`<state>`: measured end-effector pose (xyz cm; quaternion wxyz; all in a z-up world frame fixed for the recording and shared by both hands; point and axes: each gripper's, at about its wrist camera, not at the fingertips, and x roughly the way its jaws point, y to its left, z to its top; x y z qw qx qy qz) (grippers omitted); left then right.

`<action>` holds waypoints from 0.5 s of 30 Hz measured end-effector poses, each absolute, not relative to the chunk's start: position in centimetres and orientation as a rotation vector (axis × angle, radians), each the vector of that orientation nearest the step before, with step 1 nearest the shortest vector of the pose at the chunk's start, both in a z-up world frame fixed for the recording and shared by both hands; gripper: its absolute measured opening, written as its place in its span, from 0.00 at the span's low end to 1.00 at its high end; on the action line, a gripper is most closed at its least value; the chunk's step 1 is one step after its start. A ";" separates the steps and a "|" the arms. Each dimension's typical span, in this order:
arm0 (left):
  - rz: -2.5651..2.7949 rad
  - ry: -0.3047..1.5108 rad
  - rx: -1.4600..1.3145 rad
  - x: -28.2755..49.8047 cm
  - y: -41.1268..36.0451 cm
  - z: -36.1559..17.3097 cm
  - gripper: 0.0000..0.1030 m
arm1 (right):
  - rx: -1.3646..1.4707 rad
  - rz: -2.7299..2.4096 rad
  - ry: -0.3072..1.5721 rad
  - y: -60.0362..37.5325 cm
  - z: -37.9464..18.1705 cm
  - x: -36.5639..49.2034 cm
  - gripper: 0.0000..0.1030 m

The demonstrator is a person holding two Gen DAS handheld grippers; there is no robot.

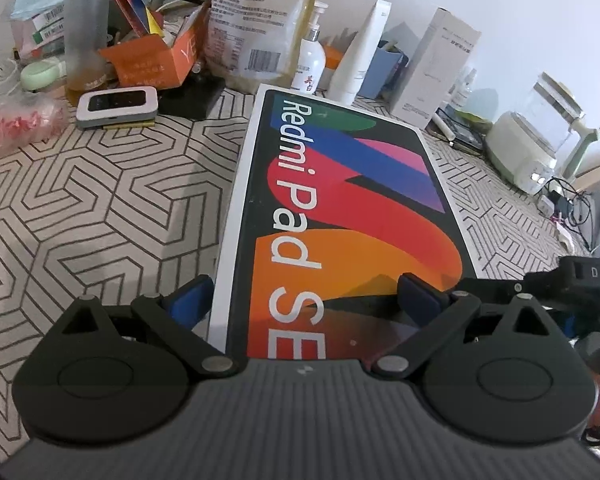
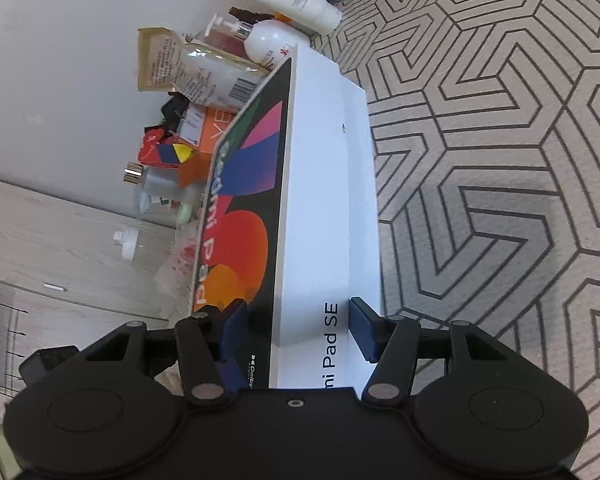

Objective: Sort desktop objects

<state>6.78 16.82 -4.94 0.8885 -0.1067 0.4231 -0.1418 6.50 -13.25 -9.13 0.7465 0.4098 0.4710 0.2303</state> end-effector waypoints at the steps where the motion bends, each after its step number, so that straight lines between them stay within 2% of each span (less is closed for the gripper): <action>1: -0.293 0.877 -0.211 6.9 16.7 -4.9 0.97 | 0.894 0.501 1.031 -13.1 -9.1 6.5 0.61; 15: -0.248 0.855 -0.168 6.8 15.5 -4.6 0.97 | 0.896 0.482 1.032 -13.0 -9.5 6.8 0.61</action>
